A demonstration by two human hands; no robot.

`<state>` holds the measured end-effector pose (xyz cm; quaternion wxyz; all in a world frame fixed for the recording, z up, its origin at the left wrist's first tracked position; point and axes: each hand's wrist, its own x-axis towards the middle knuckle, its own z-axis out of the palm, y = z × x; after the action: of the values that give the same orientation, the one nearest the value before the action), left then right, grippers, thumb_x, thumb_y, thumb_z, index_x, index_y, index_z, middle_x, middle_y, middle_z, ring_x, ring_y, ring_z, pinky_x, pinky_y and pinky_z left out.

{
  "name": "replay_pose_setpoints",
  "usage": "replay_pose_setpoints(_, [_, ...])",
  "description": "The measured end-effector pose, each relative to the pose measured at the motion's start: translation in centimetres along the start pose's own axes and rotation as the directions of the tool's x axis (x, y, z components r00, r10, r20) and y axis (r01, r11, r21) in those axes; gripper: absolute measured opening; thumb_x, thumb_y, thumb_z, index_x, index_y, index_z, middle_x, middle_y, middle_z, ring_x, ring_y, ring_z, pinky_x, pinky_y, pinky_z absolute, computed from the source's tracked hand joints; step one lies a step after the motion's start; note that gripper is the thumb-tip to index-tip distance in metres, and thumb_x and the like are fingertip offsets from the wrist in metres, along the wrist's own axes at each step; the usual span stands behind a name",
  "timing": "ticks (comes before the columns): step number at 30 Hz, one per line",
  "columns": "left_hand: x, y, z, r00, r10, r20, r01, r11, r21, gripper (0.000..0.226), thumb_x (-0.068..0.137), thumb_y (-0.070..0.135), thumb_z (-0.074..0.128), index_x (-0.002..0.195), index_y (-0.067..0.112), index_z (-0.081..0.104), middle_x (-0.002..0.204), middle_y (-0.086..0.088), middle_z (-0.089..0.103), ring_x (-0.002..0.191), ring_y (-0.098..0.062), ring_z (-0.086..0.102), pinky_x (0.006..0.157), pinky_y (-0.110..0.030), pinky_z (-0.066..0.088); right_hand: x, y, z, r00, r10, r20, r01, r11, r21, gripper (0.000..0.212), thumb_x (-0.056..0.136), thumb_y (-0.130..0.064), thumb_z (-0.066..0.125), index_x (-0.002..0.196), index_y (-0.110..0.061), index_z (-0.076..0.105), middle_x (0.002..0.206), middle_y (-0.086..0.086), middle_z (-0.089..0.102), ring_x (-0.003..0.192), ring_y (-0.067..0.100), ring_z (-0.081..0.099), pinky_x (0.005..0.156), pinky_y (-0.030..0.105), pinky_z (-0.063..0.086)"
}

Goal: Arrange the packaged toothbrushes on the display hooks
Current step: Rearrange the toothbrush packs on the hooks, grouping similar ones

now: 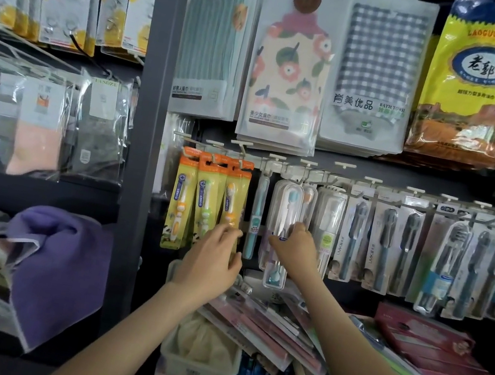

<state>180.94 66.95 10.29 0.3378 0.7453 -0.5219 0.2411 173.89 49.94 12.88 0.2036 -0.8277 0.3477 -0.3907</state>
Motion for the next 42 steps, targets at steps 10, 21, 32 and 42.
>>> replay_pose_setpoints(10, [-2.1,-3.4,-1.7,0.995,-0.099,-0.023,0.098,0.995,-0.026,0.056,0.096,0.027,0.047,0.146,0.018,0.023,0.145,0.001,0.036,0.112,-0.01,0.054,0.083,-0.017,0.04,1.8,-1.3,1.7,0.997,0.011,0.072,-0.012,1.0,0.011,0.051,0.083,-0.035,0.069,0.108,0.002,0.045,0.091,0.007,0.046,0.077,0.017,0.046,0.061,0.028,0.039])
replay_pose_setpoints(21, [-0.6,-1.3,-1.1,0.999,-0.048,-0.009,0.048,0.999,0.008,0.051,0.097,0.028,0.044,0.144,0.018,0.028,0.145,0.0,0.035,0.127,-0.015,0.041,0.094,-0.024,0.039,0.1,-0.1,-0.4,0.997,0.033,0.071,-0.034,0.999,0.009,0.075,0.087,-0.032,0.065,0.141,-0.001,0.022,0.143,0.018,0.033,0.124,0.033,0.045,0.097,0.04,0.045])
replay_pose_setpoints(32, [2.0,16.2,7.5,0.987,0.113,0.112,-0.106,0.992,-0.068,0.047,0.097,0.029,0.043,0.142,0.018,0.032,0.141,-0.001,0.04,0.118,-0.021,0.05,0.085,-0.03,0.043,-3.9,12.0,-16.1,0.991,-0.026,-0.128,0.012,0.995,-0.104,0.052,0.094,-0.018,0.049,0.14,-0.007,0.029,0.137,0.014,0.041,0.113,0.033,0.051,0.078,0.033,0.041])
replay_pose_setpoints(42, [9.2,31.9,20.7,0.982,-0.101,0.158,0.113,0.991,-0.068,0.053,0.096,0.038,0.046,0.141,0.014,0.03,0.109,-0.01,0.06,0.07,-0.021,0.06,0.046,-0.026,0.04,-3.3,29.5,-26.5,0.992,0.053,-0.112,-0.048,0.998,0.046,0.044,0.093,-0.019,0.054,0.134,-0.008,0.041,0.101,0.004,0.058,0.085,0.018,0.057,0.067,0.025,0.041])
